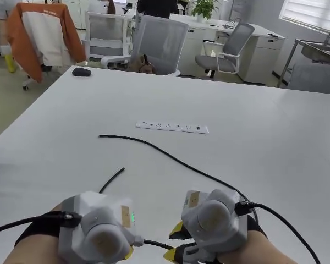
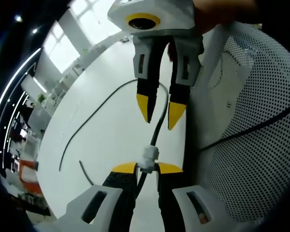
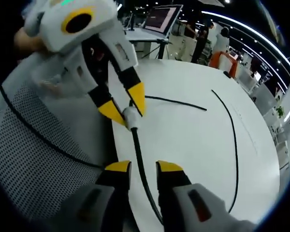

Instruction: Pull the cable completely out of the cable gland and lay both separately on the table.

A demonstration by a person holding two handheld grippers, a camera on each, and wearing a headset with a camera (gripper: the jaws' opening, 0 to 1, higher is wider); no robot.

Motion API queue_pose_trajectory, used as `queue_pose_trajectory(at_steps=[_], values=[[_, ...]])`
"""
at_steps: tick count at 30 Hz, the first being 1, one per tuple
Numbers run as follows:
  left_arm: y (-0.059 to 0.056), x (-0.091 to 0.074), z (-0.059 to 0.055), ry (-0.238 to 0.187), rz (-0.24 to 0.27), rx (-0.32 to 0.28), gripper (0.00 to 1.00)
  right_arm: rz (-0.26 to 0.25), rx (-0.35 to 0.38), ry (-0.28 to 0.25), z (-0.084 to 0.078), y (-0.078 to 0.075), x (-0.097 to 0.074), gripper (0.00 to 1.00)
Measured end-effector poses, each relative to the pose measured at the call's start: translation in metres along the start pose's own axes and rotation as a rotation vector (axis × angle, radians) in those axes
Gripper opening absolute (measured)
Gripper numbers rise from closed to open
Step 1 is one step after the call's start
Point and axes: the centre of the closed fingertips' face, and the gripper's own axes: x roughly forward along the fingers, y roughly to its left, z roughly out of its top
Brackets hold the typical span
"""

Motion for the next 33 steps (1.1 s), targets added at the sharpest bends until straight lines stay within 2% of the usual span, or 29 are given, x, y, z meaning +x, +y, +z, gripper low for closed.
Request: queue_pose_trajectory(at_steps=[5,9,11,17,25,29,33], values=[[0.000,0.000,0.001,-0.004,-0.001,-0.001,0.17,0.034,-0.054,-0.025,0.008,0.011,0.001,0.13],[-0.002,0.001,0.002,-0.009,-0.012,0.001,0.17,0.002,-0.071,-0.002,0.004,0.004,0.001,0.03],[-0.002,0.001,0.004,-0.013,-0.009,0.007,0.17,0.005,-0.050,0.003,0.001,0.003,0.001,0.03],[0.000,0.000,0.004,-0.016,-0.005,0.000,0.17,-0.014,-0.072,-0.003,0.003,0.001,0.000,0.03],[0.003,-0.001,0.002,-0.005,0.010,-0.005,0.17,-0.046,-0.063,0.038,-0.006,-0.006,-0.001,0.02],[0.004,-0.001,0.001,-0.001,0.016,-0.008,0.17,-0.083,-0.070,0.109,-0.020,-0.014,-0.001,0.02],[0.004,-0.002,0.000,0.000,0.017,-0.013,0.17,-0.100,-0.040,0.152,-0.030,-0.019,-0.002,0.02]])
